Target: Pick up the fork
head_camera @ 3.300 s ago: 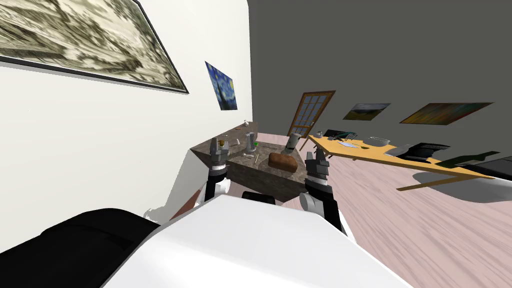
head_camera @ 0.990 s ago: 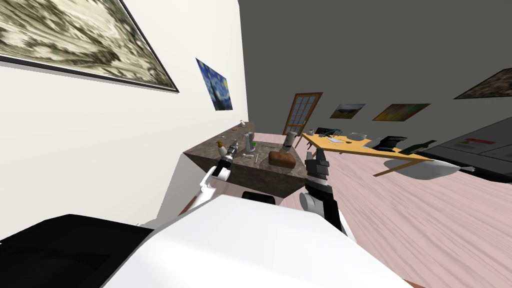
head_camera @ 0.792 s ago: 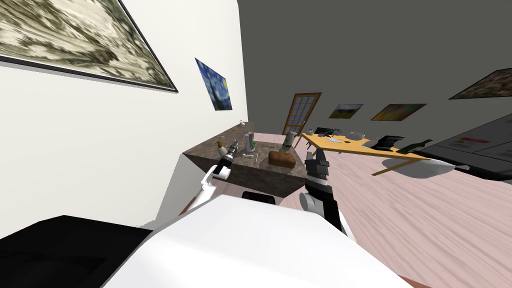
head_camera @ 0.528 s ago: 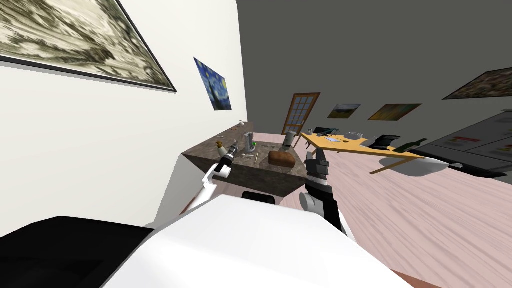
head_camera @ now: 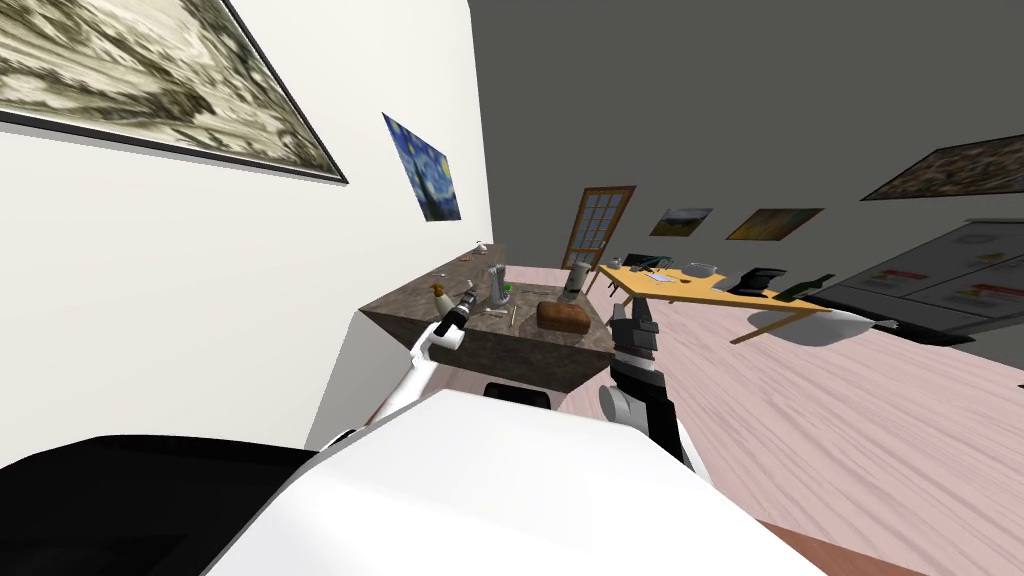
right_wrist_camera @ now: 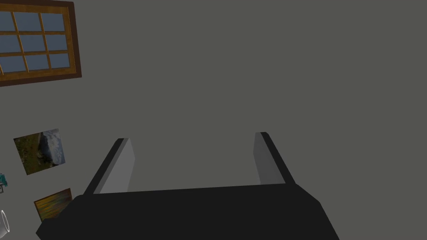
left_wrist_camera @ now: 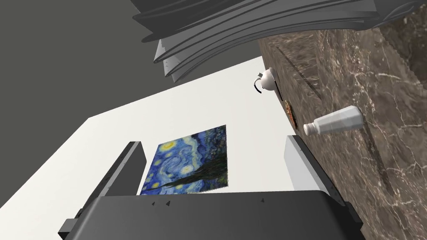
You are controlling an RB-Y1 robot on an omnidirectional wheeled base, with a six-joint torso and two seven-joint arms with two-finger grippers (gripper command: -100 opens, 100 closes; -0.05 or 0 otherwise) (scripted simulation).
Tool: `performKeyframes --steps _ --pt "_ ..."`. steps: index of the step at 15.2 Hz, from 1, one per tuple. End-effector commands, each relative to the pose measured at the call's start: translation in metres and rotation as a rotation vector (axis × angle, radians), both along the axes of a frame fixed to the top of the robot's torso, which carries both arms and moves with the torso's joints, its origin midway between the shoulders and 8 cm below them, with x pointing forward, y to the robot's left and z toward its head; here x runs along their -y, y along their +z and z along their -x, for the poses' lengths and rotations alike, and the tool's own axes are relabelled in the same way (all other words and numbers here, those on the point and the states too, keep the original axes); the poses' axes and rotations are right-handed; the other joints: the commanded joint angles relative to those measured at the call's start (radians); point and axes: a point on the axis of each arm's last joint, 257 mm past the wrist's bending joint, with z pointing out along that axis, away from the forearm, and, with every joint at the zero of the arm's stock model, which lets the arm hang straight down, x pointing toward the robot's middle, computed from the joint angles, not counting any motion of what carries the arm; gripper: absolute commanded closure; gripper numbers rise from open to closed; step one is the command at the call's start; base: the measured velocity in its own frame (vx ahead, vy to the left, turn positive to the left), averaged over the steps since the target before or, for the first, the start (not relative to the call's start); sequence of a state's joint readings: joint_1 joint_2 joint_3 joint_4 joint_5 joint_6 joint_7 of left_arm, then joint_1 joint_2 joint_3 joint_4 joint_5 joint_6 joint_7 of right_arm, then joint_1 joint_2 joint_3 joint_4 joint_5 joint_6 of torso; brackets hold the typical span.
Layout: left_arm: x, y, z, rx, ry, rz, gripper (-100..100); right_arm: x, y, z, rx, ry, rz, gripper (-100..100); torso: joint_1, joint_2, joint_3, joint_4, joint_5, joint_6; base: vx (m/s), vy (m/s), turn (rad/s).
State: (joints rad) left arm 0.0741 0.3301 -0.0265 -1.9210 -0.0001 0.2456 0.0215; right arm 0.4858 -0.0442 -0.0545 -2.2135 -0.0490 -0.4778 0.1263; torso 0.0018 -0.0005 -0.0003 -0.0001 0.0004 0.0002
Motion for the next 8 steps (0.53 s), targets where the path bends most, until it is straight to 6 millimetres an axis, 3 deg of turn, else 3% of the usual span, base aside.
performKeyframes --steps 1,8 --pt "-0.003 -0.011 -0.003 -0.045 0.013 -0.001 -100 0.000 0.000 0.000 0.000 0.000 0.000 0 0.000 0.000 0.000 0.000 0.000 0.000 -0.002 0.022 -0.030" --pt "-0.008 -0.036 -0.019 -0.160 0.040 0.002 -100 0.000 0.000 0.000 0.000 0.000 0.000 0 0.000 0.000 0.000 0.000 0.000 0.000 -0.003 0.022 -0.040"
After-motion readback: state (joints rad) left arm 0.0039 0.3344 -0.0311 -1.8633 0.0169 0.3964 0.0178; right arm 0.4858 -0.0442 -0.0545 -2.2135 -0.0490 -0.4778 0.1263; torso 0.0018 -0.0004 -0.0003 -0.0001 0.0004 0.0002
